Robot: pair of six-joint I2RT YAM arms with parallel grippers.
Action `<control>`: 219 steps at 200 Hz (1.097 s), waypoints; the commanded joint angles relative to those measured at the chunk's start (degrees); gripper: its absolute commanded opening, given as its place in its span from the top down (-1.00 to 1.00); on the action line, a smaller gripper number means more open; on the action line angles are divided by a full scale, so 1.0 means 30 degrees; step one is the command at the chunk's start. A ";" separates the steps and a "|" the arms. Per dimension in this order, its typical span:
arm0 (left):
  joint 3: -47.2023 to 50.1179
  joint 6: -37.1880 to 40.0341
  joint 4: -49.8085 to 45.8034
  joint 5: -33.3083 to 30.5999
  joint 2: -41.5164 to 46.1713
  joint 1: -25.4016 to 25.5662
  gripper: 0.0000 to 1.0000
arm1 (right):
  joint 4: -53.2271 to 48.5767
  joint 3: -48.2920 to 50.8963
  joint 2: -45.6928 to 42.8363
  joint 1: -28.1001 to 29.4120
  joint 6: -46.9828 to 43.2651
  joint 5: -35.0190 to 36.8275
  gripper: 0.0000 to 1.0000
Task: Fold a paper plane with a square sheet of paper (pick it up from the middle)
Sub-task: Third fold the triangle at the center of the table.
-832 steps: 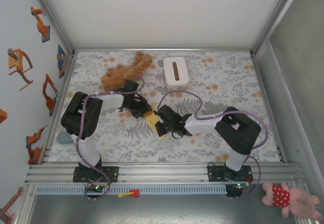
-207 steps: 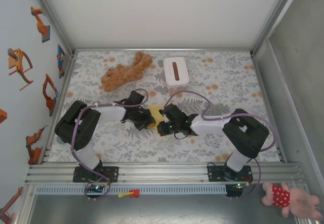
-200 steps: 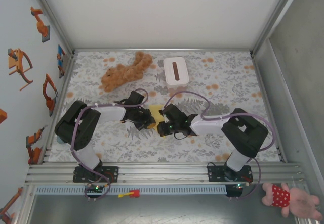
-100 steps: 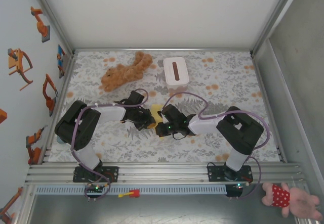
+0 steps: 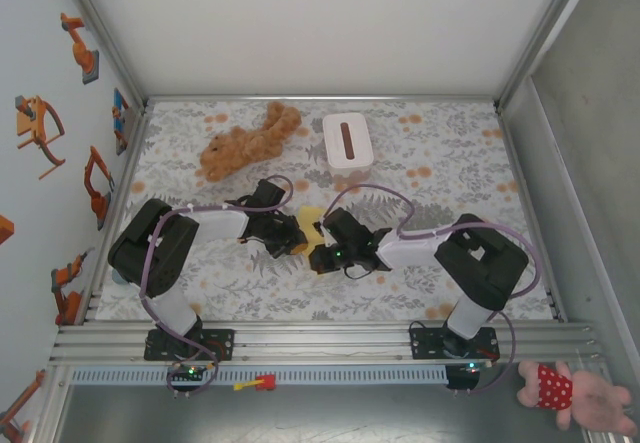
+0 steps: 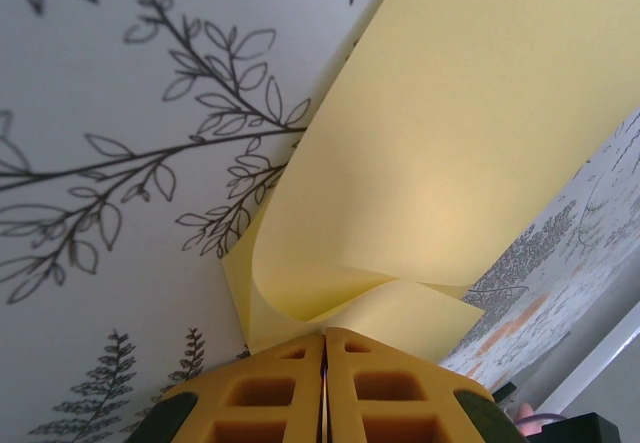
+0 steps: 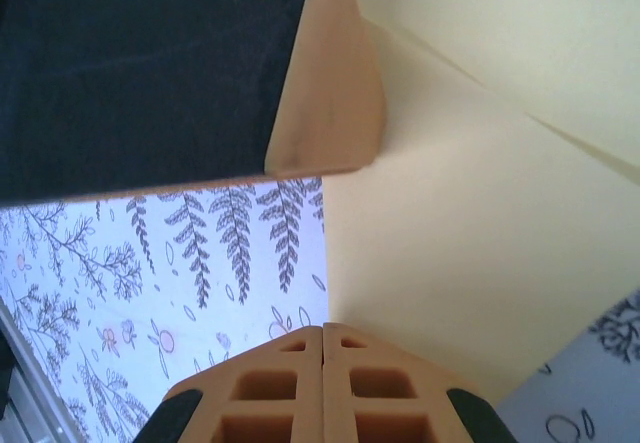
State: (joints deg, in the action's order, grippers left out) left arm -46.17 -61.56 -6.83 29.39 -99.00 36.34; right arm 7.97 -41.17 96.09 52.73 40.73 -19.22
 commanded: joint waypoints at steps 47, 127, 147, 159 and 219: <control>0.0098 0.0472 -0.1063 -0.0920 -0.0603 -0.0176 0.84 | 0.0207 0.0888 -0.0479 -0.0031 0.0423 -0.1310 1.00; 0.0098 0.0456 -0.1063 -0.0919 -0.0689 -0.0160 0.84 | 0.0203 0.1299 -0.0770 -0.0028 0.0435 -0.1546 1.00; 0.0098 0.0452 -0.1092 -0.0948 -0.0699 -0.0192 0.84 | 0.0011 0.1501 -0.0969 -0.0028 0.0405 -0.1697 1.00; 0.0098 0.0480 -0.1102 -0.0947 -0.0721 -0.0207 0.84 | 0.0010 0.1715 -0.1120 -0.0028 0.0484 -0.1867 1.00; 0.0039 0.0465 -0.1063 -0.0900 -0.0818 -0.0204 0.84 | -0.0633 0.2102 -0.1104 -0.0035 0.0542 -0.1349 1.00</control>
State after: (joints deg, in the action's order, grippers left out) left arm -46.19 -61.14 -6.83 29.65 -99.15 36.18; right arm 9.67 -35.57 93.17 52.69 42.02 -23.94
